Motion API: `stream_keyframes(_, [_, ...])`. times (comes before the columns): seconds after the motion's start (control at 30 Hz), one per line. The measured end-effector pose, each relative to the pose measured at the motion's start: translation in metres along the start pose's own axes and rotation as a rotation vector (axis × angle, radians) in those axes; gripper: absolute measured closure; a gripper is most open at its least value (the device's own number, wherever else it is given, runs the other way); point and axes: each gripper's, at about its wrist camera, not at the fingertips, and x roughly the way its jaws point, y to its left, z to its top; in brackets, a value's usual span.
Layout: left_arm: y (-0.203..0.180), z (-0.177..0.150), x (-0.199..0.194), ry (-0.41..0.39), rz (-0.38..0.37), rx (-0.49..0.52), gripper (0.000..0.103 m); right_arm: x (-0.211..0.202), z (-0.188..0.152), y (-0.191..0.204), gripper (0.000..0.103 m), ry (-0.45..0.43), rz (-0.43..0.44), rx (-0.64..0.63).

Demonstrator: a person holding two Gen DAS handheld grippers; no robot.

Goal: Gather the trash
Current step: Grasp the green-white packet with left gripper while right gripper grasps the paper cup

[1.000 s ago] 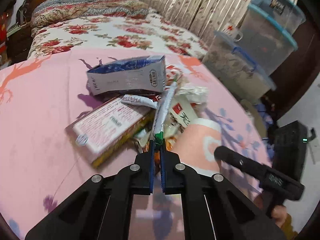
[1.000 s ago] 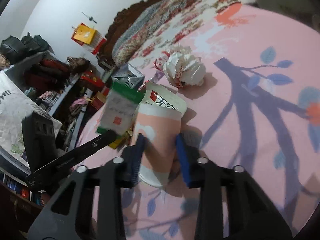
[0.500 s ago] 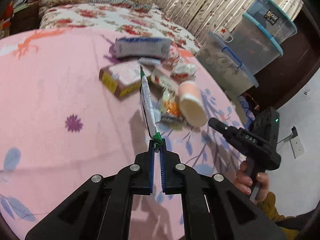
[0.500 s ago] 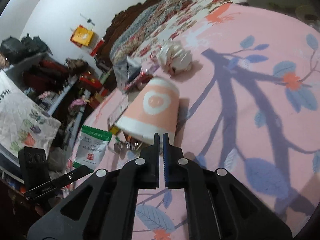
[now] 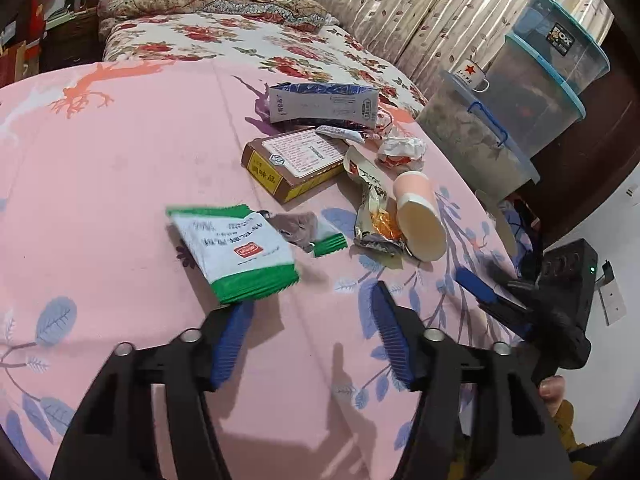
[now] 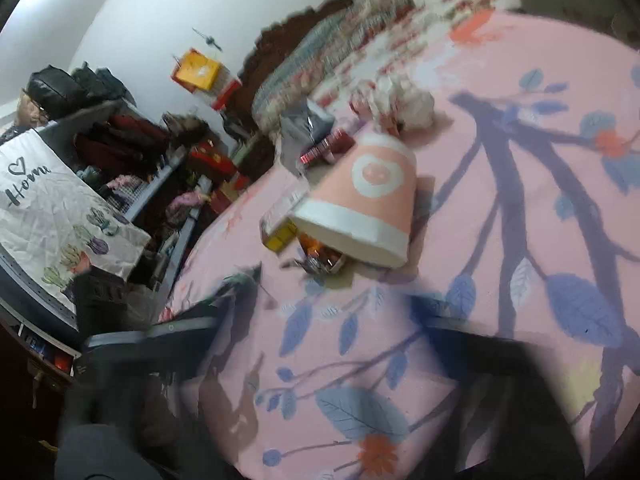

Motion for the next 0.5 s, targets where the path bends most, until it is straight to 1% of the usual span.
stream_keyframes(0.03, [0.003, -0.001, -0.002, -0.003, -0.008, -0.007, 0.038, -0.003, 0.0, 0.004, 0.003, -0.016, 0.0, -0.016])
stream_keyframes(0.07, [0.005, -0.002, -0.004, -0.002, -0.013, -0.011, 0.037, -0.002, 0.0, 0.008, 0.003, -0.004, -0.01, -0.039])
stream_keyframes(0.1, [0.006, -0.003, -0.005, 0.001, -0.017, -0.015, 0.035, -0.003, 0.001, 0.013, 0.003, -0.003, -0.038, -0.077])
stream_keyframes(0.13, [0.009, -0.004, -0.006, 0.011, -0.033, -0.024, 0.032, -0.004, 0.001, 0.02, 0.003, -0.018, -0.079, -0.12])
stream_keyframes(0.2, [0.014, -0.006, -0.009, 0.02, -0.051, -0.041, 0.031, 0.001, 0.007, 0.031, 0.004, -0.031, -0.184, -0.218])
stream_keyframes(0.27, [0.022, -0.009, -0.014, 0.018, -0.072, -0.067, 0.031, 0.008, 0.012, 0.032, 0.004, -0.022, -0.266, -0.26])
stream_keyframes(0.33, [0.031, -0.01, -0.018, 0.02, -0.101, -0.107, 0.029, 0.013, 0.017, 0.027, 0.004, 0.004, -0.282, -0.258])
stream_keyframes(0.37, [0.037, -0.011, -0.02, 0.027, -0.12, -0.133, 0.029, 0.016, 0.02, 0.025, 0.004, 0.019, -0.276, -0.244])
stream_keyframes(0.43, [0.046, -0.014, -0.027, 0.031, -0.152, -0.164, 0.029, 0.018, 0.027, 0.018, 0.004, 0.042, -0.23, -0.186])
stream_keyframes(0.5, [0.054, -0.018, -0.039, 0.033, -0.199, -0.162, 0.03, 0.016, 0.035, 0.007, 0.004, 0.053, -0.196, -0.115])
